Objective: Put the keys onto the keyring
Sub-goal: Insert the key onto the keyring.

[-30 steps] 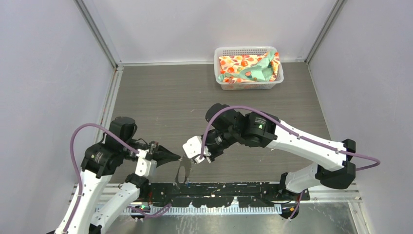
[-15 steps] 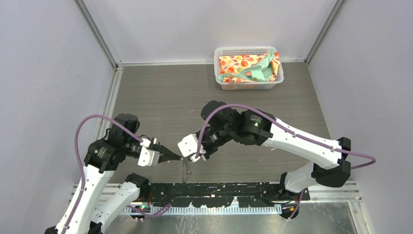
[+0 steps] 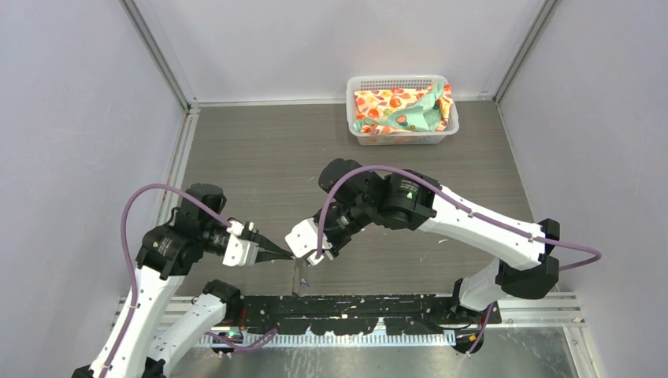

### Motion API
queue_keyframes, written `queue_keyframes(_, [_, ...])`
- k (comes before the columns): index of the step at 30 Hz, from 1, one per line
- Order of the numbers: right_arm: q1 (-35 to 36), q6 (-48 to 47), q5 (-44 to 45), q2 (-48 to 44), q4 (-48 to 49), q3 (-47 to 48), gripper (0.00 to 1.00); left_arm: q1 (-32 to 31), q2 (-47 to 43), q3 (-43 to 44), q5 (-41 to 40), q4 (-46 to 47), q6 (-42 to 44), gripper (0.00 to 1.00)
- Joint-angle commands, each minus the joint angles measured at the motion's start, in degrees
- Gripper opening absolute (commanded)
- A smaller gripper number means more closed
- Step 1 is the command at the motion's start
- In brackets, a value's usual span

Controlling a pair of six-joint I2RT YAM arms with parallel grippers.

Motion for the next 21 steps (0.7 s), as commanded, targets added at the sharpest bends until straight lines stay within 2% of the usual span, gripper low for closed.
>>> queue_keyframes(1, [0.7, -1.5, -2.0, 0.6, -2.1, 3.0, 0.01, -0.3, 0.0, 1.5, 2.5, 3.0, -2.8, 0.00])
queue_keyframes(21, [1.9, -2.2, -2.6, 2.1, -1.5, 4.6, 0.01, -0.4, -0.2, 0.1, 2.8, 4.0, -4.7, 0.00])
